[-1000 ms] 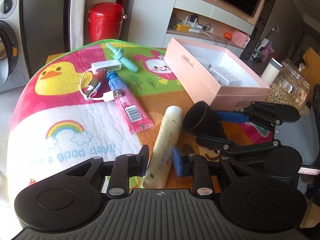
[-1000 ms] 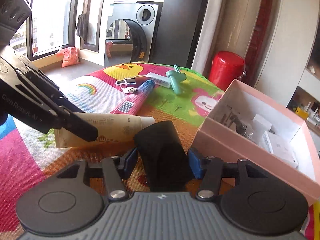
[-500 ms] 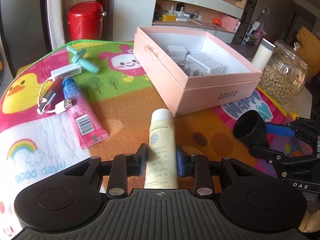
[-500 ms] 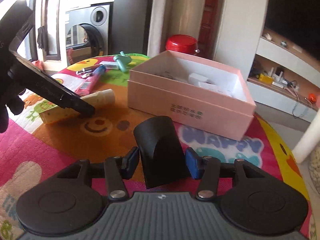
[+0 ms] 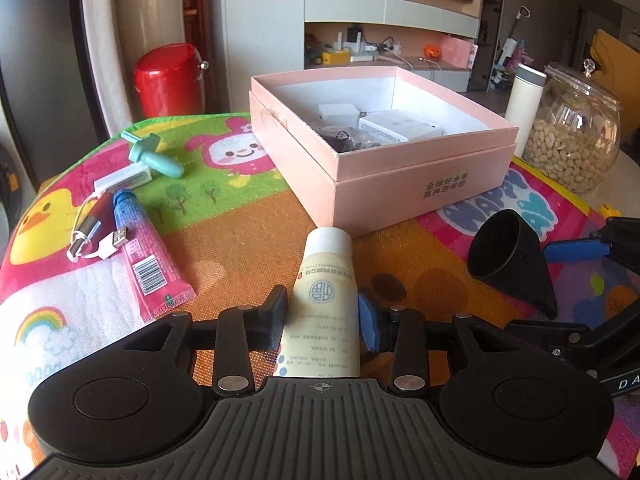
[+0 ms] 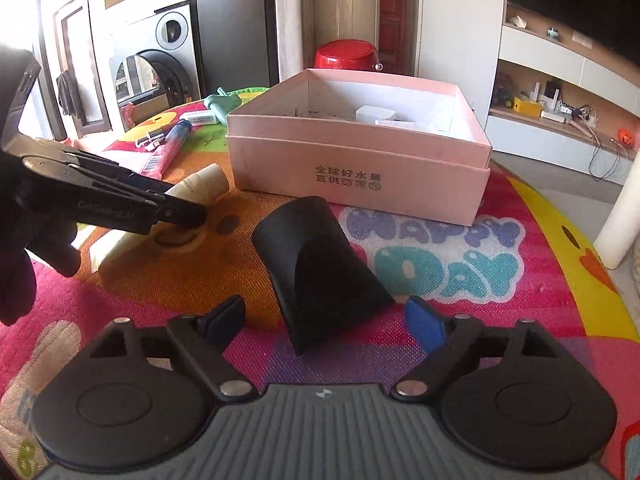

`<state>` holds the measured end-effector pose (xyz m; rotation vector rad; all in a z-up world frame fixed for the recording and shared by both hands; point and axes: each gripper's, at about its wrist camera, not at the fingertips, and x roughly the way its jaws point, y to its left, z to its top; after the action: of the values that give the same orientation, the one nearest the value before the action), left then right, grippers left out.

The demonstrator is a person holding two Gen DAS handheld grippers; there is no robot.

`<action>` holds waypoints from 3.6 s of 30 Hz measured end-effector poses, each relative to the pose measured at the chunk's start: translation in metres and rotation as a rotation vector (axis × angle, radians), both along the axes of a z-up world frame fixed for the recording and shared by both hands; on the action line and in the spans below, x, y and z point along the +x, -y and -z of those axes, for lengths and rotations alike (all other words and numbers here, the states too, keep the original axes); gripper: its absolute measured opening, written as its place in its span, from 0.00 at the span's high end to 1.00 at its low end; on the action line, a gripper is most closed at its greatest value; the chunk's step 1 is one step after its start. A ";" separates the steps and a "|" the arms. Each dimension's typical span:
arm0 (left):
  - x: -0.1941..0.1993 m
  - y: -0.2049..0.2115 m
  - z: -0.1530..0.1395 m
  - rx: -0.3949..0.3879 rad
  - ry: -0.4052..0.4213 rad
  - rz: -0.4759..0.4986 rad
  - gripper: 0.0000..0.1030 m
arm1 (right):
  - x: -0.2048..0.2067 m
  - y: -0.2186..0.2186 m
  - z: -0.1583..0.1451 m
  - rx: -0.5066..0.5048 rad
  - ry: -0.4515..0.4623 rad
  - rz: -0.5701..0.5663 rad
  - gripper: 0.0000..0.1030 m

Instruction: Organize rigid objects

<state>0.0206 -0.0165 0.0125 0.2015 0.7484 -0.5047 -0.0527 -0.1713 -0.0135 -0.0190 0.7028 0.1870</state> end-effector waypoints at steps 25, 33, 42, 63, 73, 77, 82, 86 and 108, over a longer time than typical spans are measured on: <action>-0.049 -0.013 0.001 0.002 0.056 0.037 0.59 | 0.024 -0.009 -0.012 -0.069 0.035 -0.109 0.49; -0.081 -0.011 -0.014 -0.056 0.067 0.097 0.61 | -0.027 0.003 -0.062 -0.031 0.156 -0.039 0.55; -0.047 0.010 -0.102 -0.245 0.180 0.058 0.91 | -0.070 0.022 -0.069 -0.025 0.223 0.024 0.55; -0.056 0.002 -0.005 0.057 -0.022 0.018 0.66 | -0.053 0.015 -0.010 -0.047 0.099 0.044 0.54; -0.062 -0.001 0.000 0.005 0.028 -0.012 0.66 | -0.048 0.019 -0.003 -0.037 0.060 0.052 0.49; -0.074 0.002 0.001 0.006 0.065 0.031 0.67 | -0.057 0.016 -0.012 -0.022 0.080 0.046 0.50; -0.087 0.006 -0.001 -0.020 0.049 0.100 0.68 | -0.076 0.016 -0.028 -0.022 0.127 0.043 0.55; -0.086 0.010 -0.003 -0.040 0.027 0.114 0.68 | -0.081 0.015 -0.042 -0.039 0.175 0.120 0.55; -0.058 0.045 -0.056 -0.146 0.043 0.066 0.68 | -0.079 0.020 -0.008 0.078 0.164 0.330 0.55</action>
<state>-0.0373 -0.0613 0.0683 0.1009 0.6616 -0.6139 -0.1320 -0.1915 -0.0059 0.1541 0.5252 -0.1030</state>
